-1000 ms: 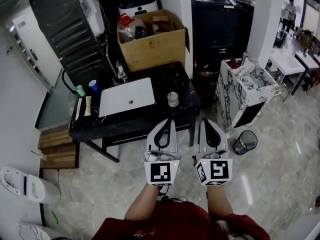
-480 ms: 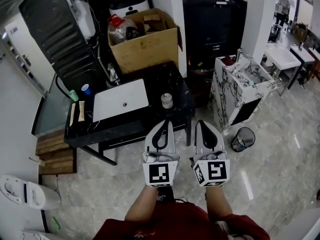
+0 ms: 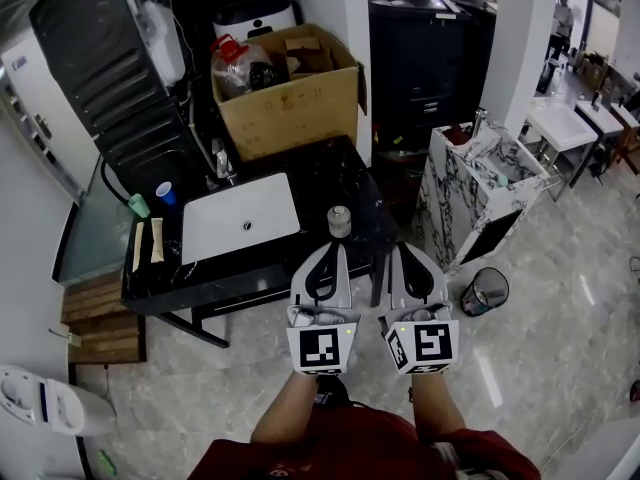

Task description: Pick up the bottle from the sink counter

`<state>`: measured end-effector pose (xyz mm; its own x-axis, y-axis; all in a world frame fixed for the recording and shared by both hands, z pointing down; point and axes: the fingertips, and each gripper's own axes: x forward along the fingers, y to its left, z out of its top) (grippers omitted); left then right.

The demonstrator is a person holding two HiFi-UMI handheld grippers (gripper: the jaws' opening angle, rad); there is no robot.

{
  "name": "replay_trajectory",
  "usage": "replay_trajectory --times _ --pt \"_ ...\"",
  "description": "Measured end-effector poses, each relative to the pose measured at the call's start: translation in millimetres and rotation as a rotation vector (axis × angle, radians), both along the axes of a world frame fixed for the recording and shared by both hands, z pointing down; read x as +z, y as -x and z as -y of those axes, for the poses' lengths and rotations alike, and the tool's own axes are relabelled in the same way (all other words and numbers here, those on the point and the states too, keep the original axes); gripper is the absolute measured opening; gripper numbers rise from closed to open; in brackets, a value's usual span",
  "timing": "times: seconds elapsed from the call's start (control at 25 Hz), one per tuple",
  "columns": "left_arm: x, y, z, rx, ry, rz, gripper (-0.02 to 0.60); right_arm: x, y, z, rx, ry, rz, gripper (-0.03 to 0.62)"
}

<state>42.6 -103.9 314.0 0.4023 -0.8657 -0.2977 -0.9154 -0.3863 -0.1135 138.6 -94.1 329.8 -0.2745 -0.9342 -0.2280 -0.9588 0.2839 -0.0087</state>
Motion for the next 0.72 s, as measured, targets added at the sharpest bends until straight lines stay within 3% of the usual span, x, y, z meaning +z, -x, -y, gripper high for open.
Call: replay_trajectory --times 0.72 --pt "-26 77 138 0.031 -0.047 0.003 0.003 -31 74 140 0.062 -0.027 -0.063 0.000"
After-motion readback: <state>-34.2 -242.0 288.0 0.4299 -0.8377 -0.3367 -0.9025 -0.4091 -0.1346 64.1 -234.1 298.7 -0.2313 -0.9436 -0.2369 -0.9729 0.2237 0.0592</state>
